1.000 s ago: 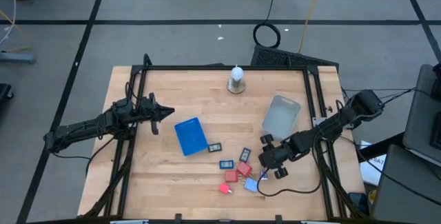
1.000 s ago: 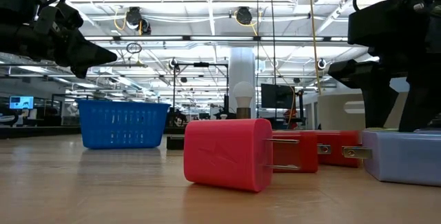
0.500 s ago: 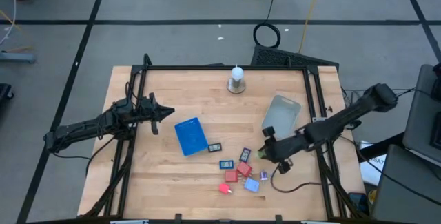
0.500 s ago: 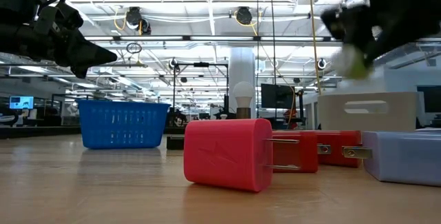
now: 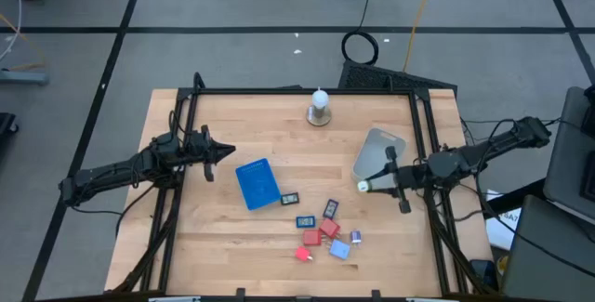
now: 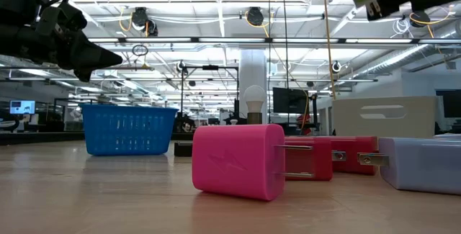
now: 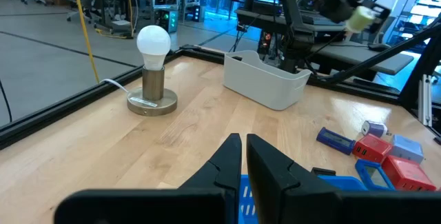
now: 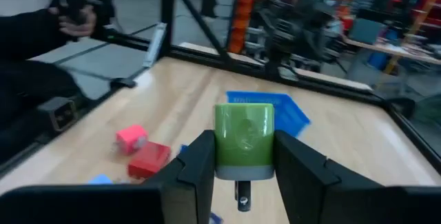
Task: Pick & Place Office items
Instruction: Put the green changer adapter into the gray bin
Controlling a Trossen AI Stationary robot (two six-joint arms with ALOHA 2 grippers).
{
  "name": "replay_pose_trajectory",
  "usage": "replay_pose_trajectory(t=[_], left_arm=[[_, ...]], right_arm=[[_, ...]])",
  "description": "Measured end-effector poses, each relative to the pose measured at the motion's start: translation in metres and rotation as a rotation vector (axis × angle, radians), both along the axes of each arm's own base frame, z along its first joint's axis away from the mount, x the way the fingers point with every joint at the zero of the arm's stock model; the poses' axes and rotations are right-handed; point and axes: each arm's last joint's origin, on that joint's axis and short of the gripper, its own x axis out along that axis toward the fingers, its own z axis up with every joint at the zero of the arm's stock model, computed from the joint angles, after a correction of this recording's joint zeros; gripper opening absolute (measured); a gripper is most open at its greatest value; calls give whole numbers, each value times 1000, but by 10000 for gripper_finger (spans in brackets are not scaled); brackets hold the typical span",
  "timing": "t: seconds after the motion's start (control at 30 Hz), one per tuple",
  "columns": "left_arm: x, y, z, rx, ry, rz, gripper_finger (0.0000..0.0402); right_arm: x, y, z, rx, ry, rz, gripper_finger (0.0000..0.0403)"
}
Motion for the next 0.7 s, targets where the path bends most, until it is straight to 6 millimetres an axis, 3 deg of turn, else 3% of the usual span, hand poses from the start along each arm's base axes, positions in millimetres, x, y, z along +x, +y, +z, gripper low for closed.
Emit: replay_pose_trajectory(t=[0.13, 0.47, 0.57, 0.7], left_arm=[[0, 0, 0, 0, 0, 0, 24], [0, 0, 0, -1, 0, 2, 24], [0, 0, 0, -1, 0, 2, 24], [0, 0, 0, -1, 0, 3, 24]], right_arm=[[-14, -12, -14, 38, -28, -73, 113], [-29, -23, -22, 79, -52, -109, 113], [-28, -27, -16, 109, -10, -173, 113], [-30, -33, 9, 109, 133, -257, 113]])
